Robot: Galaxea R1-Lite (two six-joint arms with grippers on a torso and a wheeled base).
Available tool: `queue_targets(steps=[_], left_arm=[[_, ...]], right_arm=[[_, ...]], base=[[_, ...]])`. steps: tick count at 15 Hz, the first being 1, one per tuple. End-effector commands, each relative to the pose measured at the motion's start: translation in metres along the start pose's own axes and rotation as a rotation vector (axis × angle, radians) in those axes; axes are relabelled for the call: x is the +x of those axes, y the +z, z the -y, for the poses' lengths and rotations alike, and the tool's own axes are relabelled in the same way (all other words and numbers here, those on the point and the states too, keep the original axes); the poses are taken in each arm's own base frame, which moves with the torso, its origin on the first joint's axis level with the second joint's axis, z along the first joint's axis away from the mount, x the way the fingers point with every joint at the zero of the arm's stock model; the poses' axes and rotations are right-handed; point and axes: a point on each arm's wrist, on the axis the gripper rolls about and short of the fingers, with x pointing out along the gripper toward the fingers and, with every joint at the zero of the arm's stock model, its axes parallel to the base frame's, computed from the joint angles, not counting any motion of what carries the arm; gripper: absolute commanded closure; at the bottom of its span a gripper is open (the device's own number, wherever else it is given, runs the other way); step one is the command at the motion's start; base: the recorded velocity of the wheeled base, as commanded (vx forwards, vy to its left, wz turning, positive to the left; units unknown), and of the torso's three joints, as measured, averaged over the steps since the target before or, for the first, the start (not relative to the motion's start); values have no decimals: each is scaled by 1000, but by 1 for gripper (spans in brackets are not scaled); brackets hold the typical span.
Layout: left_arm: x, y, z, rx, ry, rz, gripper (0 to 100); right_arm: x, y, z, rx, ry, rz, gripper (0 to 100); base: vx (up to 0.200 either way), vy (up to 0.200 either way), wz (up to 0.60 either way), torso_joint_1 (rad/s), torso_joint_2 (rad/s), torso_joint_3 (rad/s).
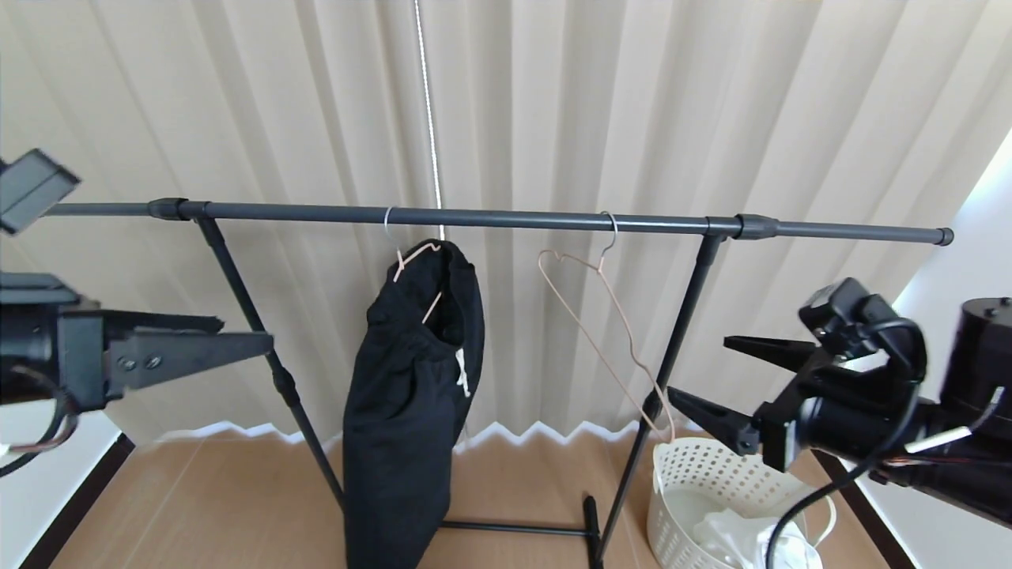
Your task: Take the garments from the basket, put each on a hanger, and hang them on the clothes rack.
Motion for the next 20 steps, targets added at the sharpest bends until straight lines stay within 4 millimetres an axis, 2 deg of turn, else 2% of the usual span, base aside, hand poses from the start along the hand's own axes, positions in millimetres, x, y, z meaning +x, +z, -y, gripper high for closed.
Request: queue_targets(steps=[1,2,3,4,5,8,9,11,15,18,20], left_arm=[[-56,-72,46,101,56,94,0],[-61,-88,52,127,70,102,0],[-69,-113,60,145,95,125,0],[-71,-125,64,150,107,137,0],[-73,-150,69,155,135,156,0],[-70,-171,70,127,170,150,0],[-65,-182,67,114,163,127,0],[-61,-191,65,100,149,100,0],[-61,-205,67,117,158,112,0],[-63,-235,75,231,196,213,0],[-70,-228,80,237,221,268,0]], right_arm=[[-77,-3,-13,-10,-90,76,0],[-89,-16,-18,-12,-84,72,0],[-107,-38,-23,-14,-80,64,0],[-116,-50,-26,-15,-83,59,0],[-132,-82,-30,-14,-131,32,0],[-159,-105,-34,-6,-198,5,0],[-172,-117,-37,-12,-199,13,0],[-186,-138,-41,-7,-214,-14,0],[-194,-142,-48,88,-567,66,0],[-197,-145,-54,90,-588,153,0],[-199,-145,-55,94,-596,167,0]], base=[[0,0,0,0,0,0],[0,0,0,0,0,0],[0,0,0,0,0,0],[0,0,0,0,0,0],[0,0,0,0,0,0],[0,0,0,0,0,0],[0,0,0,0,0,0],[0,0,0,0,0,0],[0,0,0,0,0,0],[0,0,0,0,0,0],[0,0,0,0,0,0]])
